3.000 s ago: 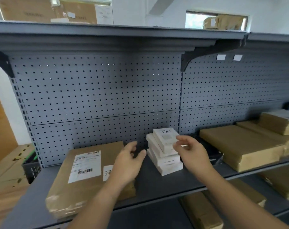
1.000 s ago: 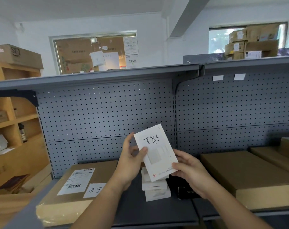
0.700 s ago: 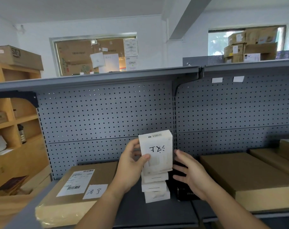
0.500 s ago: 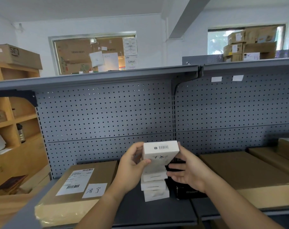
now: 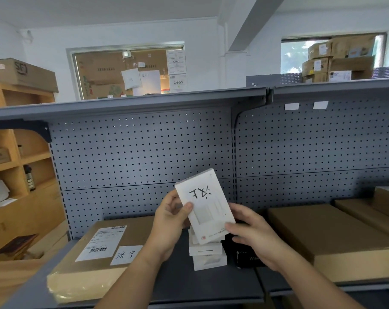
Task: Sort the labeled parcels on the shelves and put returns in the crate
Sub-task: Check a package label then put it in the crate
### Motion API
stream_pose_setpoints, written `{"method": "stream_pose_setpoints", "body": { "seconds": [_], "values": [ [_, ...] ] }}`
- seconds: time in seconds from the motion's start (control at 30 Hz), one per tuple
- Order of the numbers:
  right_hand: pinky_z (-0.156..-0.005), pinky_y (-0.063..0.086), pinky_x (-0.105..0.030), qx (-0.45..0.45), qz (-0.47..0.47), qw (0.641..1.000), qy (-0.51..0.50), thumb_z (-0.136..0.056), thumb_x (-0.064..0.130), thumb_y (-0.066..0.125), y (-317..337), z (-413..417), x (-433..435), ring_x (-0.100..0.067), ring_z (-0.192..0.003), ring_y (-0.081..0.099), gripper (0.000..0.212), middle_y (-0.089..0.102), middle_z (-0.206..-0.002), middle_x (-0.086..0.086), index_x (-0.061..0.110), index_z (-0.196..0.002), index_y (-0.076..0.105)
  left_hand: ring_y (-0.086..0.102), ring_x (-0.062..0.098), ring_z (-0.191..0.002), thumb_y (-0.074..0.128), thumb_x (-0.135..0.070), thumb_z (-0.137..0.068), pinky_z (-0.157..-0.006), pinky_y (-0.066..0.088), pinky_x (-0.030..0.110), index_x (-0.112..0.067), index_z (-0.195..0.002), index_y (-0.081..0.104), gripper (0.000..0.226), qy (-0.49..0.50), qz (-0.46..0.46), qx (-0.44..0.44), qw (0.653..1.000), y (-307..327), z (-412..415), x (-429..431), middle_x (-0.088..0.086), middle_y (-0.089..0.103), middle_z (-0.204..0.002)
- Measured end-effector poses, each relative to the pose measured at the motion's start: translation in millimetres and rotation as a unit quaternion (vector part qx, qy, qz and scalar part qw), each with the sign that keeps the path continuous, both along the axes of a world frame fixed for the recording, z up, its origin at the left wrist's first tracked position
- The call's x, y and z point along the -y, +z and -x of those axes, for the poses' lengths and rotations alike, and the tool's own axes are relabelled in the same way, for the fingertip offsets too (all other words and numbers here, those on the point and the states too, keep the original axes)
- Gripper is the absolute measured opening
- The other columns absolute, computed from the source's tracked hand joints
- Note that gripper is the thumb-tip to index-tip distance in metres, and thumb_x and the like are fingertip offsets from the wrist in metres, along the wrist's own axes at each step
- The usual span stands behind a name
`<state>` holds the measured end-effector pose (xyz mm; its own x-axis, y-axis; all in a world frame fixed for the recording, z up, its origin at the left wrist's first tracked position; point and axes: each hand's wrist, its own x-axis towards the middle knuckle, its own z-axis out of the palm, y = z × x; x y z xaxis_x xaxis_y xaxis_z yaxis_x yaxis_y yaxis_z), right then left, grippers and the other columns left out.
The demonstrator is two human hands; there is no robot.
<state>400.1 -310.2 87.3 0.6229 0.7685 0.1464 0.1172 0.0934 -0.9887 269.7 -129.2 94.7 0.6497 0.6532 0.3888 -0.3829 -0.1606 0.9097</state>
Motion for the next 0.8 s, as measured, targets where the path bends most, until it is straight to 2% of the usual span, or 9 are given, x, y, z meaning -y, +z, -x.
{"method": "stream_pose_setpoints", "body": {
  "seconds": [0.07,0.13,0.27,0.37,0.47,0.57,0.63,0.73,0.8],
  "values": [
    [-0.087,0.062,-0.037,-0.001,-0.024,0.999,-0.023,-0.094,0.007,0.071,-3.7,2.2,-4.4,-0.012,-0.104,0.074,0.042,0.075,-0.115,0.006,0.029,-0.128,0.063,0.067,0.036,-0.114,0.060,-0.009,-0.102,-0.094,0.056,0.062,-0.022,-0.129,0.059,0.030,0.004,0.013,-0.004,1.000,-0.1,-1.7,1.2,0.011,0.073,-0.118],
    [-0.083,0.063,-0.038,-0.017,-0.060,0.997,-0.044,-0.093,0.003,0.072,-6.4,3.8,-9.2,-0.017,-0.102,0.075,0.039,0.076,-0.114,-0.001,0.022,-0.126,0.065,0.067,0.028,-0.116,0.062,-0.013,-0.102,-0.093,0.057,0.061,-0.032,-0.134,0.053,0.039,0.026,0.025,-0.003,0.999,-1.1,-5.2,3.9,0.003,0.071,-0.120],
    [-0.081,0.064,-0.036,-0.045,-0.117,0.989,-0.082,-0.092,0.002,0.072,-8.2,11.0,-17.8,-0.019,-0.101,0.075,0.033,0.077,-0.107,-0.001,0.022,-0.119,0.066,0.062,0.018,-0.119,0.072,-0.018,-0.095,-0.093,0.059,0.053,-0.044,-0.141,0.037,0.064,0.069,0.039,-0.004,0.997,-9.0,-10.8,12.5,-0.003,0.061,-0.128],
    [-0.080,0.063,-0.033,-0.067,-0.146,0.984,-0.082,-0.093,0.002,0.071,-8.8,16.3,-21.4,-0.019,-0.101,0.075,0.032,0.078,-0.107,-0.003,0.016,-0.120,0.063,0.069,0.023,-0.111,0.069,-0.017,-0.097,-0.084,0.062,0.049,-0.042,-0.132,0.044,0.050,0.038,0.045,-0.022,0.998,-16.3,-13.1,20.6,0.005,0.068,-0.121],
    [-0.088,0.062,-0.042,-0.071,-0.161,0.982,-0.067,-0.094,0.009,0.071,-8.8,15.3,-18.6,-0.020,-0.105,0.074,0.031,0.076,-0.111,-0.006,0.015,-0.123,0.062,0.071,0.028,-0.107,0.063,-0.014,-0.101,-0.079,0.063,0.043,-0.032,-0.124,0.053,0.031,0.014,0.051,-0.024,0.998,-17.6,-12.4,21.9,0.010,0.071,-0.119],
    [-0.093,0.059,-0.050,-0.122,-0.176,0.977,-0.021,-0.098,0.028,0.059,-5.4,12.2,-14.3,-0.026,-0.111,0.071,0.032,0.075,-0.116,-0.011,0.009,-0.123,0.064,0.071,0.030,-0.108,0.059,-0.011,-0.102,-0.081,0.062,0.045,-0.029,-0.128,0.052,0.032,-0.005,0.053,-0.025,0.998,-15.3,-9.4,19.0,0.012,0.073,-0.116],
    [-0.090,0.059,-0.048,-0.152,-0.175,0.973,-0.005,-0.104,0.025,0.052,-3.0,10.1,-13.9,-0.029,-0.113,0.070,0.029,0.075,-0.118,-0.014,0.006,-0.121,0.065,0.070,0.030,-0.109,0.055,-0.009,-0.104,-0.083,0.062,0.046,-0.030,-0.129,0.050,0.033,-0.013,0.041,-0.034,0.998,-14.1,-7.8,20.3,0.010,0.075,-0.113],
    [-0.087,0.059,-0.045,-0.146,-0.168,0.975,0.003,-0.103,0.018,0.055,-2.0,12.2,-14.8,-0.026,-0.112,0.072,0.023,0.075,-0.119,-0.011,0.008,-0.120,0.067,0.070,0.025,-0.110,0.051,-0.009,-0.106,-0.089,0.061,0.048,-0.035,-0.129,0.051,0.035,-0.002,-0.005,-0.054,0.999,-11.5,-8.0,26.9,0.004,0.076,-0.115],
    [-0.092,0.058,-0.048,-0.131,-0.166,0.977,0.006,-0.102,0.016,0.059,-2.9,14.5,-15.2,-0.026,-0.113,0.071,0.025,0.075,-0.120,-0.009,0.010,-0.123,0.068,0.069,0.015,-0.110,0.054,-0.013,-0.106,-0.090,0.060,0.039,-0.038,-0.133,0.055,0.037,0.013,-0.044,-0.063,0.997,-10.3,-10.1,30.6,-0.004,0.072,-0.124]
  ]
}}
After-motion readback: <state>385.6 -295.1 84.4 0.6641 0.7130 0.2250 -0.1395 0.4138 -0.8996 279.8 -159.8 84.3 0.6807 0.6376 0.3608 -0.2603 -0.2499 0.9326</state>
